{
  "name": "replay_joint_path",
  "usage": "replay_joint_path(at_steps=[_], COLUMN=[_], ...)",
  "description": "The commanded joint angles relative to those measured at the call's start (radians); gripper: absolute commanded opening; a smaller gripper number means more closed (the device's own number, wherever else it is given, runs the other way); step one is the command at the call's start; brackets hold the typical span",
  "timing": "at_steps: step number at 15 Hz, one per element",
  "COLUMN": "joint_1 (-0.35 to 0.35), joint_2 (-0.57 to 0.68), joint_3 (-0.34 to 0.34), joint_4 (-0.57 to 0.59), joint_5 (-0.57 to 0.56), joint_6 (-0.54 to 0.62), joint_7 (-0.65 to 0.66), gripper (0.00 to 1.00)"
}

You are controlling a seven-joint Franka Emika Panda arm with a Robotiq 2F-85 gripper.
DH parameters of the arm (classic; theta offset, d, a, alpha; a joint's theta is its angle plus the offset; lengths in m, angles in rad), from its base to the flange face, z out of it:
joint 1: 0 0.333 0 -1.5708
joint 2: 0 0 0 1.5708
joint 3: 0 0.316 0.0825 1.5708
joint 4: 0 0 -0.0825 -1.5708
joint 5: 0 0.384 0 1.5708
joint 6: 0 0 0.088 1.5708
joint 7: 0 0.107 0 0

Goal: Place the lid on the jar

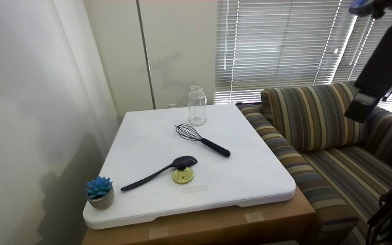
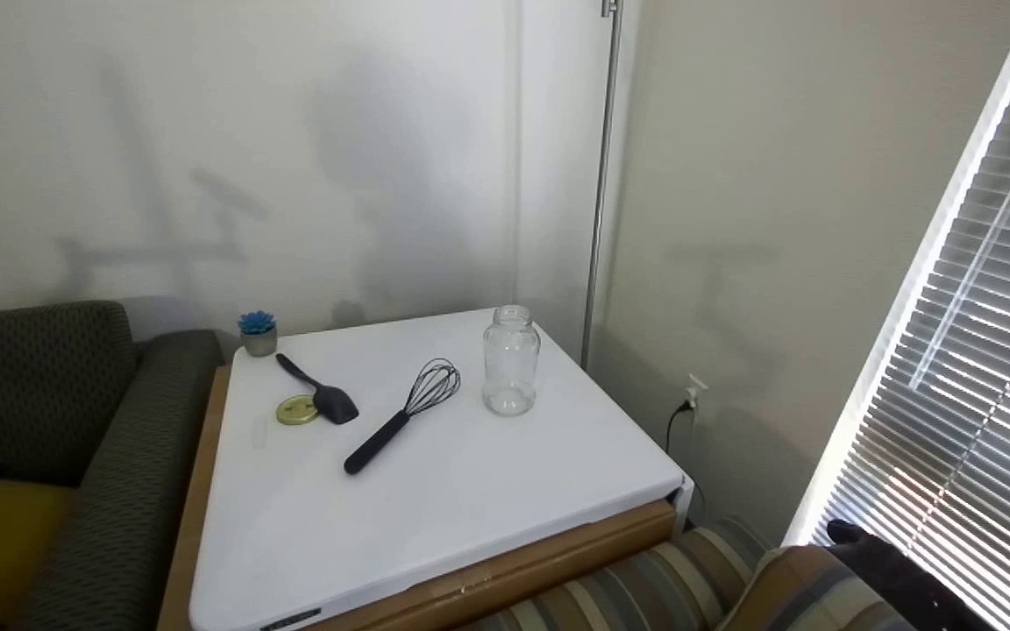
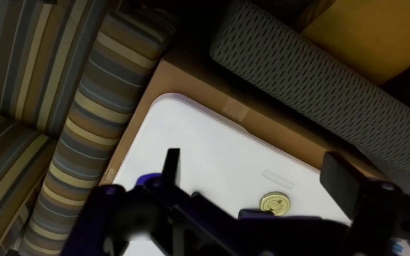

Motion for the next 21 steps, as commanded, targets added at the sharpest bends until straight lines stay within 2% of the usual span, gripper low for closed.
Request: replay_joint_path(at_steps=[1,5,6,9,12,17,21], joint_1=[0.017,-0.001,0.023,0.023,0.024,-0.007,0.005], joint_2=[0.149,0.336,0.222,0.308,0.321,0.429,0.567], joint_3=[-0.006,-0.040,-0.028,-0.050,-0.049,-0.074,-0.119], joint_4=[0.000,0.063,0.015,0.044,0.059,0.224,0.377], joint_5=[0.023,-0.019,-0.012,-0.014,-0.025,-0.195,-0.222], joint_6=[0.120,0.194,0.159,0.184,0.180,0.193,0.218], joint_7=[0.036,-0.016,0.028,0.009,0.002,-0.121,-0.240], gripper=[1.00,1.00,1.00,1.00,1.00,1.00,1.00])
